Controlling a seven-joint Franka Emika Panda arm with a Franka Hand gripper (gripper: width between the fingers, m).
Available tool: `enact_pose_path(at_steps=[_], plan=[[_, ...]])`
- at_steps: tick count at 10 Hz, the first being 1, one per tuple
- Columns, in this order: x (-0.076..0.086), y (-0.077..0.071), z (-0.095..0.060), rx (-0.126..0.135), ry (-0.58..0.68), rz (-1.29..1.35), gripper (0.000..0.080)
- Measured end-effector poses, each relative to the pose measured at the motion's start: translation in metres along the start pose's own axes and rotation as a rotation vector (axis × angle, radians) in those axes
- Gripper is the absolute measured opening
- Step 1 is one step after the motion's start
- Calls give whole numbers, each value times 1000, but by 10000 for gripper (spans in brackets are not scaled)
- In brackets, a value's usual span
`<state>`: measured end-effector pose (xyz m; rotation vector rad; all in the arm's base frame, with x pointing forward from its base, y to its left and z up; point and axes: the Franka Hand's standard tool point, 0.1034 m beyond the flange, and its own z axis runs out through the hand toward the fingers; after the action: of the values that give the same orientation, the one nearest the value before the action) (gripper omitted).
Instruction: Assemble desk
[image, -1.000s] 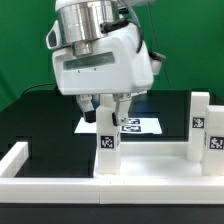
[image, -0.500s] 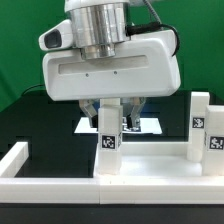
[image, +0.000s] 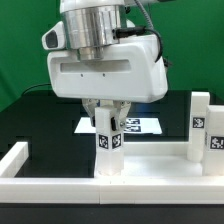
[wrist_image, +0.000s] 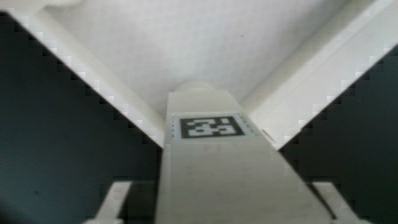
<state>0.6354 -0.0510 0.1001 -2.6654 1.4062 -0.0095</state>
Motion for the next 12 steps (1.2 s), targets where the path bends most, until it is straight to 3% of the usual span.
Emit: enact_pose_path(at_steps=[7,9,11,12], plan=[[0,0,0,0,0,24,296],[0,0,0,0,0,24,548],[0,0,0,0,0,24,643],[-1,-2,0,2,0,306,643]])
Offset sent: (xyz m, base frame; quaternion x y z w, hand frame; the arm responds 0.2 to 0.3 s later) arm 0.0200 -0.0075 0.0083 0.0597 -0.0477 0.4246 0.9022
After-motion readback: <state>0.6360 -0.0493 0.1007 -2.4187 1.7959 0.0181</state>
